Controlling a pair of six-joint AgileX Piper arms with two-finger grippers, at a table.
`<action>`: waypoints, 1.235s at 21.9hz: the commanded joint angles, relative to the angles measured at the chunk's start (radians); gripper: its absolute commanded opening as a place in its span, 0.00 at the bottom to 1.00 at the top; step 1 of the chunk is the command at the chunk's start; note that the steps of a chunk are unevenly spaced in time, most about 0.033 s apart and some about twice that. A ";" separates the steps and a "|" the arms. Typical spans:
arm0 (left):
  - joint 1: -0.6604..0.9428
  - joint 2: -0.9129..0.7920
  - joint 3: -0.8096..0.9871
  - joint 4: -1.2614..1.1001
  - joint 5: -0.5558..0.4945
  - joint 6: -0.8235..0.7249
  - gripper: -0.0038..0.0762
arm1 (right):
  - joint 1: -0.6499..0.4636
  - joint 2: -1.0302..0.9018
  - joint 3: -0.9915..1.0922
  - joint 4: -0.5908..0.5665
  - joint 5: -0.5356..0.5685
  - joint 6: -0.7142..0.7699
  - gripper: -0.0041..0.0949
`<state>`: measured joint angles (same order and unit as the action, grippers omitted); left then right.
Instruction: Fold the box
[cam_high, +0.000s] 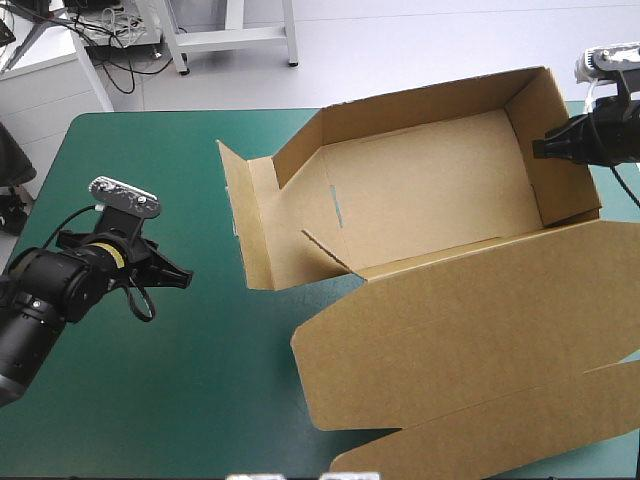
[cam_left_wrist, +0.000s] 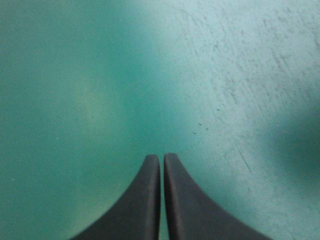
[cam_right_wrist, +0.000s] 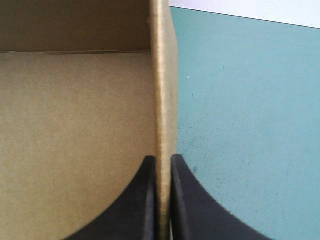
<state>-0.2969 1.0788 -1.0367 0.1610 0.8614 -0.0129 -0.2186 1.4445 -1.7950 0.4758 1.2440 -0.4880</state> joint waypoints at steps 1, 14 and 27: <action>0.169 0.015 -0.034 -0.307 -0.049 0.255 0.07 | -0.006 -0.038 -0.032 0.052 0.010 -0.004 0.02; 0.759 0.124 0.203 -1.486 0.271 1.125 0.07 | -0.006 -0.038 -0.032 0.146 0.010 -0.014 0.02; 0.571 0.176 0.244 -1.775 0.428 1.207 0.36 | -0.004 -0.038 -0.032 0.219 0.010 -0.017 0.02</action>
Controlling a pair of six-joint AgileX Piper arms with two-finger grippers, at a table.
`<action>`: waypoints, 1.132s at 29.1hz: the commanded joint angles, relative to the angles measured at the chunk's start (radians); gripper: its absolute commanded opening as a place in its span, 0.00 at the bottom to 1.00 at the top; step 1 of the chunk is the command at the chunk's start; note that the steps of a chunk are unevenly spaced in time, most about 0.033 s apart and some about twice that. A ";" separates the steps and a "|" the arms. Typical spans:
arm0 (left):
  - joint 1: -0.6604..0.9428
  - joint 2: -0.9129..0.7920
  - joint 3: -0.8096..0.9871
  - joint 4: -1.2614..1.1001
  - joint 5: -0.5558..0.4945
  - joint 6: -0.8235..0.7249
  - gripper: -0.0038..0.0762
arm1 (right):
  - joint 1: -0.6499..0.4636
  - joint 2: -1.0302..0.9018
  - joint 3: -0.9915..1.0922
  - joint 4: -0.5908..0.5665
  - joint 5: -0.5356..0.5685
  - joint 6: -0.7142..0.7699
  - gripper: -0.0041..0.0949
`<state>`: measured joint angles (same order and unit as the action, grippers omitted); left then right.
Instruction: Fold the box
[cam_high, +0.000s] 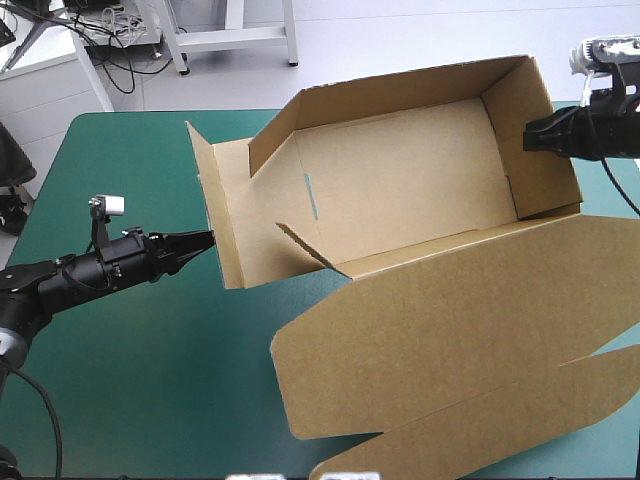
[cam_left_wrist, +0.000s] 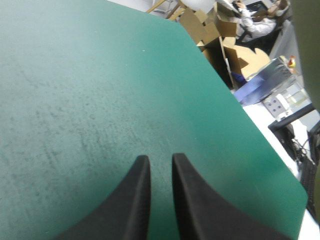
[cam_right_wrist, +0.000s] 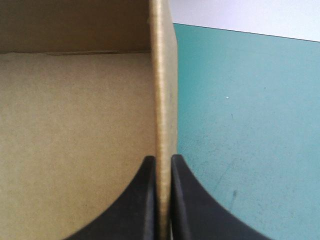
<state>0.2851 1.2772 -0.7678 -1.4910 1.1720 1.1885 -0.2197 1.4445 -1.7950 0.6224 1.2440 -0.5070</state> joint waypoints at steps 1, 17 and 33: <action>-0.011 -0.023 -0.035 -0.132 0.120 -0.002 0.51 | -0.003 -0.038 -0.032 0.083 0.010 -0.005 0.02; -0.099 -0.023 -0.056 -0.191 0.120 -0.052 0.73 | 0.128 -0.034 -0.032 0.075 -0.067 -0.030 0.03; -0.266 -0.023 -0.237 -0.236 0.120 -0.118 0.73 | 0.128 -0.034 -0.032 -0.004 -0.194 0.014 0.03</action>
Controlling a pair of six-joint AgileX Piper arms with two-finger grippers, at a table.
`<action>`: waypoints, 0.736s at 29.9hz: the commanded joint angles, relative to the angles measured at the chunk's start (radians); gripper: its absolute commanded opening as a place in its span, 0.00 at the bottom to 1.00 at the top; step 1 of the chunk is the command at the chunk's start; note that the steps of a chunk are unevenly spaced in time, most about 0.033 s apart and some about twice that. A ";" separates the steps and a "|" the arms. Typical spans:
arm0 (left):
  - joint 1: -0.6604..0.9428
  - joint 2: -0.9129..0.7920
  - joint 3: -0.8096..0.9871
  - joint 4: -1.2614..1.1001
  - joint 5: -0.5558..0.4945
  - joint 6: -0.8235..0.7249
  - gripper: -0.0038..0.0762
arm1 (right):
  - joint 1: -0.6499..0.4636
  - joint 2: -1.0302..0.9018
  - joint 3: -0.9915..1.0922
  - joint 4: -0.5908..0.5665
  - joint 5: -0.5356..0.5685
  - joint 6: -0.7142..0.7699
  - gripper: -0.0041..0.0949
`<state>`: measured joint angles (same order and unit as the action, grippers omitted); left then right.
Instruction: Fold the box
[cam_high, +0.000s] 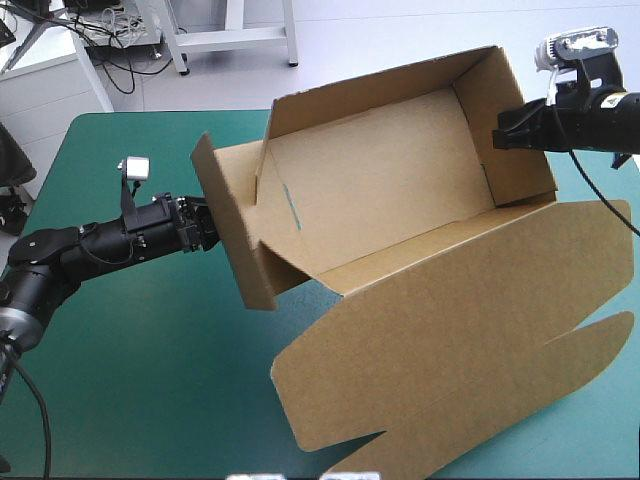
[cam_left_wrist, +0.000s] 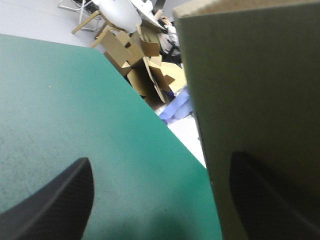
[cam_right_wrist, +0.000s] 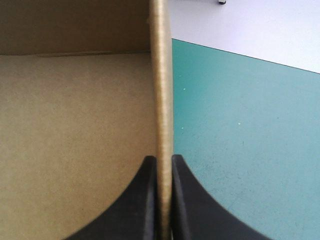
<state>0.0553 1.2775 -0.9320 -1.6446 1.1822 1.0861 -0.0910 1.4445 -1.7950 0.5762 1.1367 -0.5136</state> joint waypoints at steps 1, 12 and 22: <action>-0.046 -0.023 -0.093 -0.083 0.110 -0.023 0.73 | 0.000 -0.034 -0.032 0.040 -0.091 0.021 0.03; -0.061 -0.023 -0.181 -0.104 0.110 -0.066 0.73 | 0.181 -0.034 -0.032 -0.092 -0.294 0.109 0.03; -0.061 -0.023 -0.181 -0.094 0.041 -0.066 0.73 | 0.278 -0.034 -0.032 -0.277 -0.392 0.230 0.03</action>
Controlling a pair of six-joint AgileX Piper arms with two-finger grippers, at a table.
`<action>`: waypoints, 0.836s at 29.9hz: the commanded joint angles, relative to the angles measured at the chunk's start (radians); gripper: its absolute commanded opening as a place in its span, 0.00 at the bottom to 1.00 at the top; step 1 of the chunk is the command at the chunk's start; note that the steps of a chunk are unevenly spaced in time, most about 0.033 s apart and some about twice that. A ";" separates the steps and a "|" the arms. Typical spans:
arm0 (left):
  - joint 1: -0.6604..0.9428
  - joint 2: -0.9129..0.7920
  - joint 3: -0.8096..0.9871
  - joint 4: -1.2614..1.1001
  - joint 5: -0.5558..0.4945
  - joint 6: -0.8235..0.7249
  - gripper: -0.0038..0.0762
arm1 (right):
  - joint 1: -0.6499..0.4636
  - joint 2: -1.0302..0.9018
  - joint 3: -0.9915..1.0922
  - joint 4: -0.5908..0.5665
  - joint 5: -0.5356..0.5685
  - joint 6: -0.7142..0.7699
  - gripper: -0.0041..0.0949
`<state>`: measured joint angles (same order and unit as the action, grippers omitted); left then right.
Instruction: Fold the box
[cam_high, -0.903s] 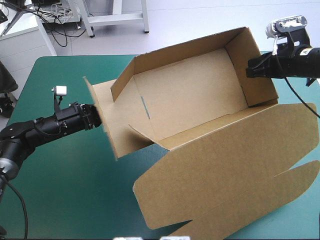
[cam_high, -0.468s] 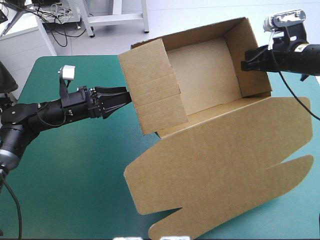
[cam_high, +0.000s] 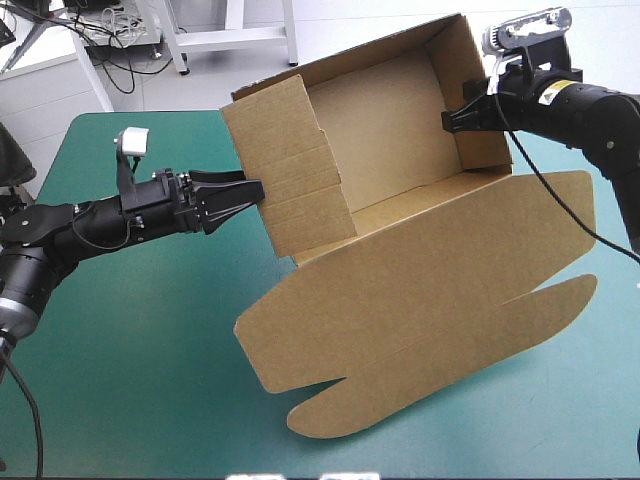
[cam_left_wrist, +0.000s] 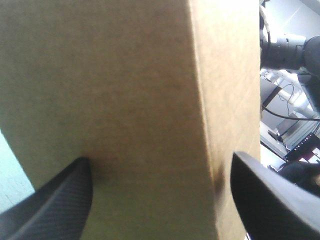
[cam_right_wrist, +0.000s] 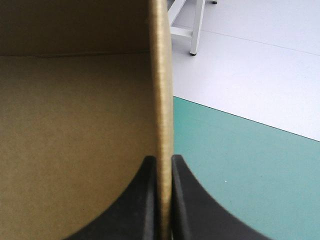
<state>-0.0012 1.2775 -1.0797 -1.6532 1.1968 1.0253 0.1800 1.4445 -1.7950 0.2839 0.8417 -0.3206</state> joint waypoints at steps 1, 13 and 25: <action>-0.005 -0.023 -0.034 -0.069 0.005 -0.005 0.73 | 0.007 -0.034 -0.032 0.008 -0.097 0.044 0.03; -0.169 -0.022 -0.204 0.222 -0.379 -0.179 0.72 | 0.007 -0.034 -0.032 -0.080 -0.136 0.114 0.03; -0.341 0.065 -0.446 0.719 -0.480 -0.629 0.62 | 0.007 -0.024 -0.032 -0.099 -0.153 0.174 0.03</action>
<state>-0.3064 1.3554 -1.4466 -1.0187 0.7698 0.5332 0.1884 1.4530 -1.7950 0.1553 0.7693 -0.1835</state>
